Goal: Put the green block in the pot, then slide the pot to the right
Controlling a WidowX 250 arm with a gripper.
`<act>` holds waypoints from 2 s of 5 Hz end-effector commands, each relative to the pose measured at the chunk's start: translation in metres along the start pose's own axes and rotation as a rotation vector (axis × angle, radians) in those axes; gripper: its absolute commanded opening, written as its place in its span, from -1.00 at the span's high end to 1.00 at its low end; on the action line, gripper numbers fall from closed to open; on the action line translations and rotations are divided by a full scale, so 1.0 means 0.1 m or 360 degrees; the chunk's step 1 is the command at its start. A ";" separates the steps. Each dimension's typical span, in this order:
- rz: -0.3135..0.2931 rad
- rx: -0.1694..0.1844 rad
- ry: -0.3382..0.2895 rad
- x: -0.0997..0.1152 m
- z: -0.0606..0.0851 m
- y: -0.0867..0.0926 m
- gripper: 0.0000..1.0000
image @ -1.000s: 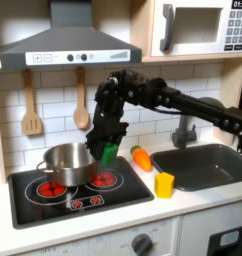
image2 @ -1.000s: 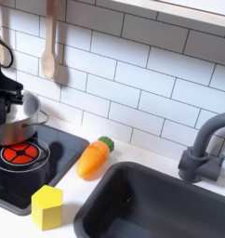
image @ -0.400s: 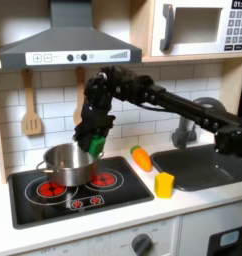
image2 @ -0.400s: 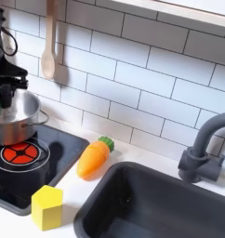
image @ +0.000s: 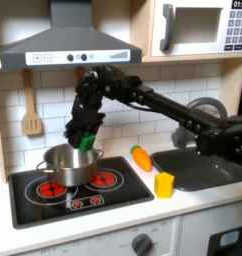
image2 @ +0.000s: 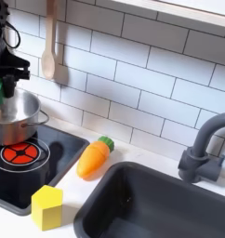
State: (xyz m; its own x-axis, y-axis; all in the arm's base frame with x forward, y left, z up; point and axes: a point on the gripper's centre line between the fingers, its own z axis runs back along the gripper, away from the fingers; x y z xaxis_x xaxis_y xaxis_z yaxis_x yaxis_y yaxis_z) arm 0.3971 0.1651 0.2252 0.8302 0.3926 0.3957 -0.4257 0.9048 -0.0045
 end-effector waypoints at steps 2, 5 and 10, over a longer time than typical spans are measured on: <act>0.0011 0.0013 -0.0030 0.12 -0.19 -0.06 1.00; -0.0065 0.0008 -0.0024 0.17 -0.26 -0.14 -1.00; -0.0136 -0.0008 0.0112 0.00 -0.43 -0.23 -1.00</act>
State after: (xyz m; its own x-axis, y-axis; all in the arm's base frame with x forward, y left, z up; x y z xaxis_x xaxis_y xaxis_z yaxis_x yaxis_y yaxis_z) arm 0.4222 0.1529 0.1817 0.8882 0.3312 0.3186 -0.3558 0.9343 0.0208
